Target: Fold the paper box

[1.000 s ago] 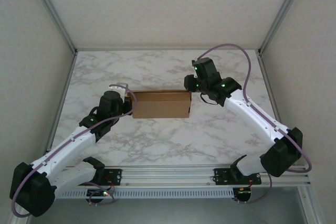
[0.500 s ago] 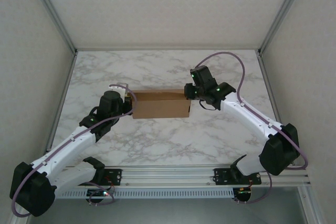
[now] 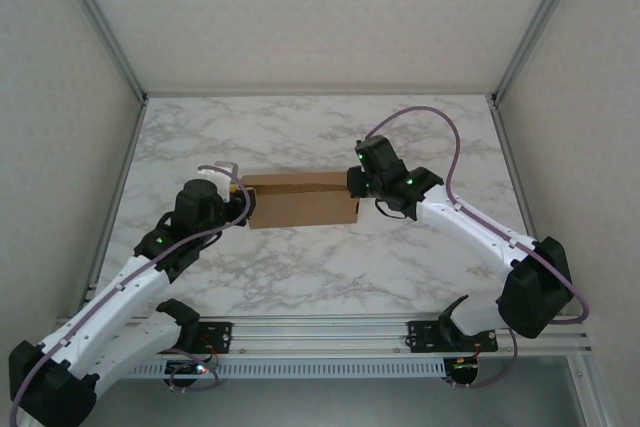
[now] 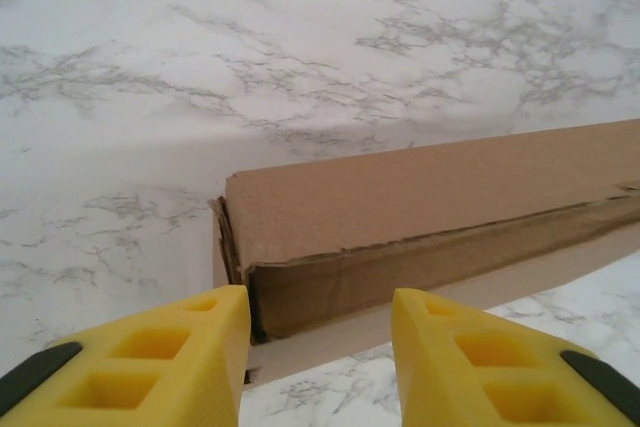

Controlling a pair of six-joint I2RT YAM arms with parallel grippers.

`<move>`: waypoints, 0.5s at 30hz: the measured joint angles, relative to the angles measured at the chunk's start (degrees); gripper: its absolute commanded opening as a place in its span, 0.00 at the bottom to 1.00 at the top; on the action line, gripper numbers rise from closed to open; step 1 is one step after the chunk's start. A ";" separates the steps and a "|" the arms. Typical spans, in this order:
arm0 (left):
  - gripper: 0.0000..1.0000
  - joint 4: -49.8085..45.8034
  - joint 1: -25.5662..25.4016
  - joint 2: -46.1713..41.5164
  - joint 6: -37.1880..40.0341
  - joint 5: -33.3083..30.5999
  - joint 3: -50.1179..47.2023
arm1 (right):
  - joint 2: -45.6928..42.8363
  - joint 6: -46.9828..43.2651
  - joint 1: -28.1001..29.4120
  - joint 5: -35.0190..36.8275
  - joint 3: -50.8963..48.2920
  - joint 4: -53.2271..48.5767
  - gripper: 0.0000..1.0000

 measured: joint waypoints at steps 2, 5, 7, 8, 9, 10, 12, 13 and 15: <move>0.40 -0.76 0.00 -0.61 -0.79 0.24 1.03 | 0.00 -0.02 0.07 0.33 -0.04 0.04 0.22; 0.43 -0.70 0.20 -1.42 -2.03 0.22 2.27 | -0.09 -0.02 0.26 0.57 -0.20 0.24 0.22; 0.45 -0.07 0.74 -1.18 -2.91 0.28 2.67 | -0.22 -0.02 0.31 0.63 -0.37 0.26 0.23; 0.46 0.33 1.33 -0.61 -3.26 0.66 2.78 | -0.26 -0.02 0.33 0.63 -0.37 0.26 0.24; 0.46 0.81 1.90 0.11 -3.58 1.01 2.86 | -0.26 -0.02 0.33 0.63 -0.37 0.26 0.24; 0.47 1.42 2.62 1.14 -4.09 1.33 2.89 | -0.26 -0.02 0.35 0.63 -0.37 0.24 0.24; 0.47 2.08 3.85 3.26 -4.94 2.03 2.89 | -0.26 -0.04 0.37 0.76 -0.37 0.24 0.24; 0.47 2.36 4.42 4.13 -5.38 2.47 2.89 | -0.26 -0.04 0.37 0.79 -0.37 0.24 0.24; 0.47 3.23 5.33 5.38 -6.16 3.06 2.78 | -0.26 -0.04 0.37 0.79 -0.37 0.22 0.24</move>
